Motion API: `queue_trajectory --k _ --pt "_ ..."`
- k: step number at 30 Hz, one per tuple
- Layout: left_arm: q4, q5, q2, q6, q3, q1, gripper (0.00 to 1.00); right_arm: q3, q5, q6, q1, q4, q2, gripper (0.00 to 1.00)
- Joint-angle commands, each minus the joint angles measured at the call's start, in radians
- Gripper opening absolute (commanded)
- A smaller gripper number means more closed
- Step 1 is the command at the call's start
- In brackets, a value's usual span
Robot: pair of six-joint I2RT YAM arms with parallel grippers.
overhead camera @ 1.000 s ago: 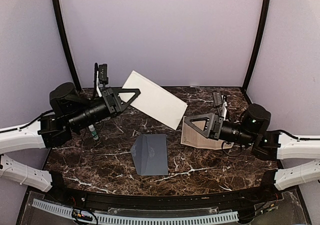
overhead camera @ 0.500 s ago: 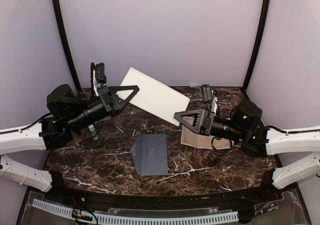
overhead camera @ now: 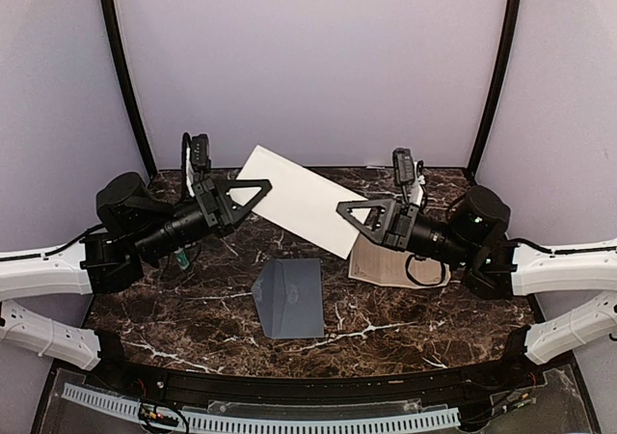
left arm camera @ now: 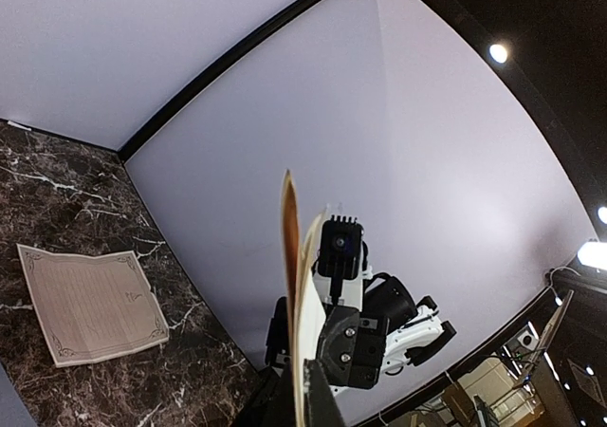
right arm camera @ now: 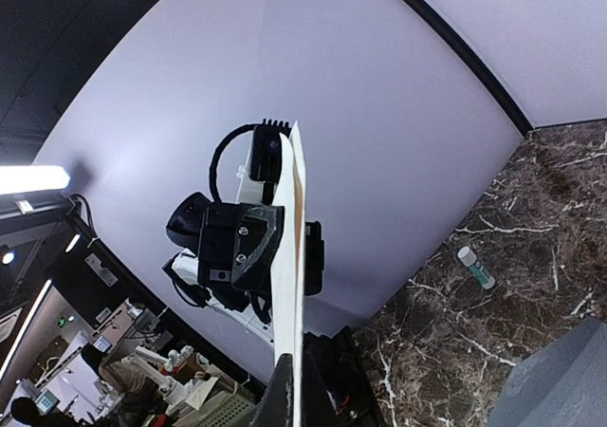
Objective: Place the letter into the envelope and seal it
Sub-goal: Place the letter in the envelope.
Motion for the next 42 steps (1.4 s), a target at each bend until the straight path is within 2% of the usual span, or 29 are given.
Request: queue_trajectory --k 1,3,5,6,7,9,11,13,16,19,24,28,35,38,42 --pt "-0.017 0.038 -0.027 -0.006 -0.013 0.002 0.03 0.006 0.023 -0.013 0.007 0.023 -0.020 0.00" --pt "-0.127 0.024 -0.042 0.010 0.000 0.001 0.22 0.008 0.036 -0.038 0.006 -0.033 -0.044 0.00" --pt "-0.273 -0.025 -0.068 0.038 0.025 0.002 0.59 0.022 0.072 -0.080 0.003 -0.136 -0.085 0.00" --pt "-0.329 -0.080 -0.078 0.050 0.035 0.005 0.66 0.037 0.092 -0.107 0.001 -0.212 -0.107 0.00" --pt "-0.443 -0.125 -0.100 0.075 0.055 0.009 0.78 0.057 0.116 -0.135 -0.001 -0.293 -0.127 0.00" --pt "-0.589 -0.153 -0.131 0.124 0.085 0.031 0.87 0.109 0.161 -0.197 -0.005 -0.490 -0.159 0.00" --pt "-0.698 -0.162 -0.158 0.180 0.118 0.056 0.91 0.169 0.192 -0.259 -0.010 -0.683 -0.171 0.00" --pt "-0.774 -0.165 -0.172 0.246 0.157 0.074 0.93 0.231 0.197 -0.310 -0.013 -0.868 -0.169 0.00" --pt "-0.838 -0.134 -0.159 0.352 0.227 0.078 0.93 0.287 0.148 -0.376 -0.015 -1.024 -0.150 0.00" --pt "-0.895 -0.002 -0.088 0.493 0.330 0.077 0.94 0.341 0.043 -0.433 -0.014 -1.117 -0.112 0.00" --pt "-0.920 0.230 0.056 0.657 0.440 0.078 0.92 0.409 -0.179 -0.509 -0.013 -1.193 -0.040 0.00" --pt "-0.899 0.468 0.148 0.692 0.476 0.074 0.89 0.441 -0.285 -0.536 -0.001 -1.197 -0.002 0.00" --pt "-0.958 0.544 0.257 0.747 0.524 0.009 0.85 0.478 -0.378 -0.566 0.005 -1.198 0.044 0.00" --pt "-0.987 0.538 0.289 0.766 0.533 -0.015 0.77 0.493 -0.395 -0.584 0.004 -1.209 0.065 0.00" --pt "-0.993 0.560 0.305 0.772 0.534 -0.020 0.60 0.514 -0.405 -0.606 0.005 -1.236 0.093 0.00"
